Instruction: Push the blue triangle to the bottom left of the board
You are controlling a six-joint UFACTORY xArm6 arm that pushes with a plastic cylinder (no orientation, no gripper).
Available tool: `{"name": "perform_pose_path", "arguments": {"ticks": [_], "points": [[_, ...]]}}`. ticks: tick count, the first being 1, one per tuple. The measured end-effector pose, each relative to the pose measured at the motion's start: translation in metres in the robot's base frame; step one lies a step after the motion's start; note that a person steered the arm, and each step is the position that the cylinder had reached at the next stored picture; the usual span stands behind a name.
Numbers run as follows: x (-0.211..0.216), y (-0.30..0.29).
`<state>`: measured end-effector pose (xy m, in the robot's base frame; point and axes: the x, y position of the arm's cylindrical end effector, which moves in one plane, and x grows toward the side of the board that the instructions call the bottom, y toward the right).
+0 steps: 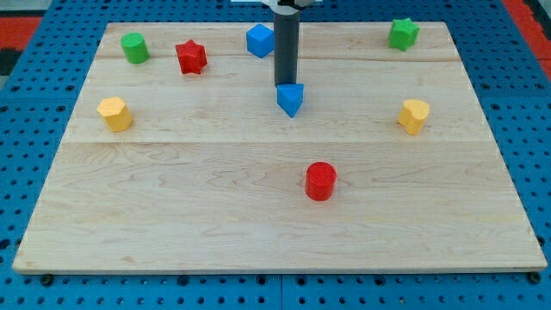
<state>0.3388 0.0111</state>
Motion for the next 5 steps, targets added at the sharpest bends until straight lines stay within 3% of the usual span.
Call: {"name": "perform_pose_path", "arguments": {"ticks": [2,5], "points": [[0.023,0.045],[0.056,0.024]]}}
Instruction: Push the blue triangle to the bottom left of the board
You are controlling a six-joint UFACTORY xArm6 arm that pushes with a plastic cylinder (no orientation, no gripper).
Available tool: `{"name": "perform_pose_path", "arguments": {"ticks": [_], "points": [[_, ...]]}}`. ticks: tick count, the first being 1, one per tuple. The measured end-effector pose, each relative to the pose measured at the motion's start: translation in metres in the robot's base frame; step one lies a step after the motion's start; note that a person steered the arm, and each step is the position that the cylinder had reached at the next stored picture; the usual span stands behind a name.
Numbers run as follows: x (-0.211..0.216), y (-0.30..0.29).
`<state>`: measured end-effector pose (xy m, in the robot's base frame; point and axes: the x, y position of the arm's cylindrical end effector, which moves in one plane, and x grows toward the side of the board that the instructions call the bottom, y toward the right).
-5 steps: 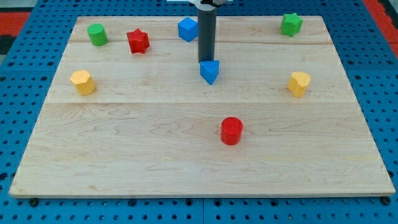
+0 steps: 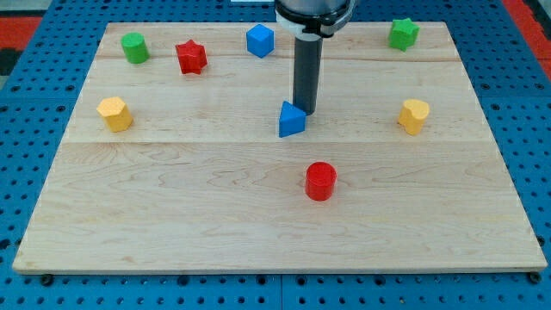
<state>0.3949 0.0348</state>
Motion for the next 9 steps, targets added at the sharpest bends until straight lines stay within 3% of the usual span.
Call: {"name": "perform_pose_path", "arguments": {"ticks": [1,5,9], "points": [[0.020,-0.001],[0.065,-0.174],[0.092,-0.126]]}}
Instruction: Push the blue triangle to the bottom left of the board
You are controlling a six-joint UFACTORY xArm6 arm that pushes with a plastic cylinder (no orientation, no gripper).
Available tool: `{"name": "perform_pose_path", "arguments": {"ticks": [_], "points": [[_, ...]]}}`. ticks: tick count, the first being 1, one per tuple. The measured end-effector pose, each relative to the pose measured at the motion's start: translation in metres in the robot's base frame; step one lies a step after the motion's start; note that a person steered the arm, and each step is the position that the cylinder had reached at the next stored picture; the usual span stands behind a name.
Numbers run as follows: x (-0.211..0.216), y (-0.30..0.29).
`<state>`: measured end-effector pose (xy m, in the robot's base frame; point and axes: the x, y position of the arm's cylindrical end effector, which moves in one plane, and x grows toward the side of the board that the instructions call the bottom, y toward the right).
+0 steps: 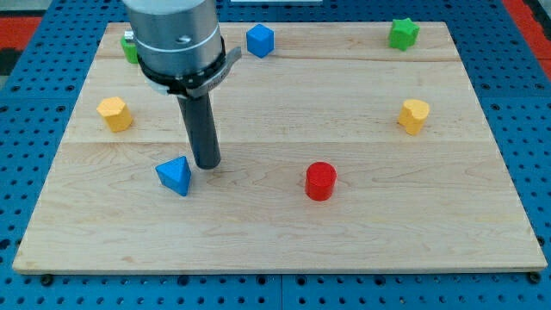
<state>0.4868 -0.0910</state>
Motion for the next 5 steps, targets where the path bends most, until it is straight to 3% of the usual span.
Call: {"name": "perform_pose_path", "arguments": {"ticks": [2,4,5], "points": [[0.017,-0.081],[-0.008,-0.100],[0.012,-0.129]]}}
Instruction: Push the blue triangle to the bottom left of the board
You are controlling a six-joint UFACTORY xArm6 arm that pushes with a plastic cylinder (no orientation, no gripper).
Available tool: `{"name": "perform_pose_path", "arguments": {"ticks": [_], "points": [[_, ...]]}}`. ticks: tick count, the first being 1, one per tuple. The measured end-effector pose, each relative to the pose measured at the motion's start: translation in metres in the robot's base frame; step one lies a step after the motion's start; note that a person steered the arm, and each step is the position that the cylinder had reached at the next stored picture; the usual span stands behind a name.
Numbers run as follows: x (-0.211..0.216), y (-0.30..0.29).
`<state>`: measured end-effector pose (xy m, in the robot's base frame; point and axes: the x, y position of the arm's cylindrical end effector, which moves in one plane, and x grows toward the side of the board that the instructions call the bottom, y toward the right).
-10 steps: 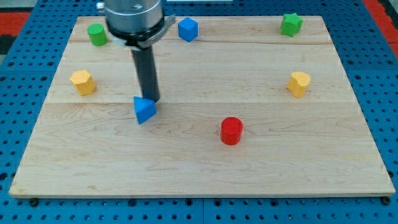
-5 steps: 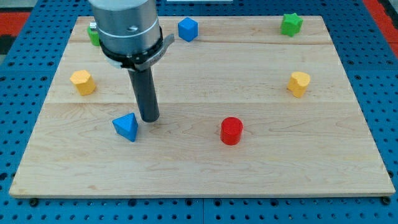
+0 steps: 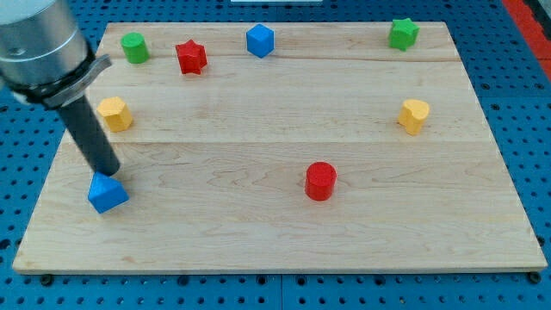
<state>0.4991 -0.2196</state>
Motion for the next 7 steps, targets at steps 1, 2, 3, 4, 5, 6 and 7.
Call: {"name": "perform_pose_path", "arguments": {"ticks": [1,2,3,4,5,6,7], "points": [[0.009,0.006],[-0.009,0.021],[0.024,0.032],[0.050,0.037],[0.068,0.022],[0.081,0.037],[0.119,0.042]]}}
